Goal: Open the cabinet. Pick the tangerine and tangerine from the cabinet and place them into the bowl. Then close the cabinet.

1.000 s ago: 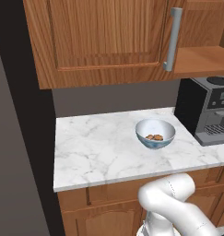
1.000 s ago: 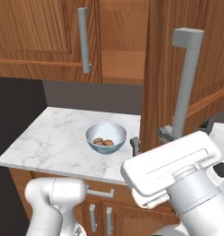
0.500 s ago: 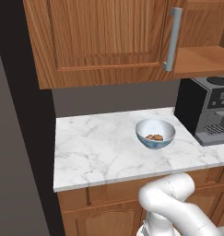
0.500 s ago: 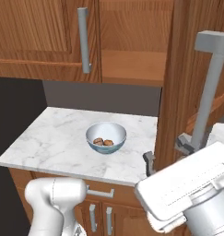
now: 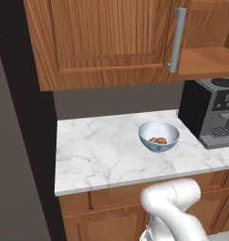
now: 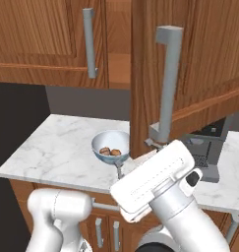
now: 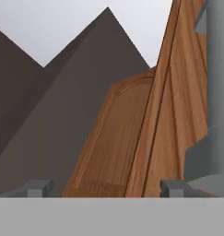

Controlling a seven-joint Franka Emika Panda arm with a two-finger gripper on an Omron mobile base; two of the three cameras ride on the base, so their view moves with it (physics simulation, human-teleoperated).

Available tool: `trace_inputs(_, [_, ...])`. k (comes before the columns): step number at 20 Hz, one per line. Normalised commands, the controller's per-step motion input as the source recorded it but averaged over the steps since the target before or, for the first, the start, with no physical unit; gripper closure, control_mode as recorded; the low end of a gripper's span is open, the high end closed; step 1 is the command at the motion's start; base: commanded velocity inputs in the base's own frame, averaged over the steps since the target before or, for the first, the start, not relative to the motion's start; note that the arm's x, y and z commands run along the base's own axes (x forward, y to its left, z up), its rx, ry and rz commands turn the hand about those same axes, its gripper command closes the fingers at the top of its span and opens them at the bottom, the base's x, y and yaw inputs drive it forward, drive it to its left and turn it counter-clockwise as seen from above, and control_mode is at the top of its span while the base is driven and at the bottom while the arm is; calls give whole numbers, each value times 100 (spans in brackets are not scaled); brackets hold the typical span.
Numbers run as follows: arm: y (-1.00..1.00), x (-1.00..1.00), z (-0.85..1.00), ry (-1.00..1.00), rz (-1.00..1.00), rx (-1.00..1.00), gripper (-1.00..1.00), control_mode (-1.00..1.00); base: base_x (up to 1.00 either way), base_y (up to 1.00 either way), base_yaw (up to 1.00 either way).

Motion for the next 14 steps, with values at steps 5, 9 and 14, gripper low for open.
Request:
trace_inputs(5, [93, 100, -38, -11, 0, 1, -100, -100, 0, 0, 0])
trace_inputs(9, [58, 100, 0, -1, -3, 7, -100, -100, 0, 0, 0])
trace_inputs(14, [49, 100, 19, 2, -15, 6, -100, -100, 0, 0, 0])
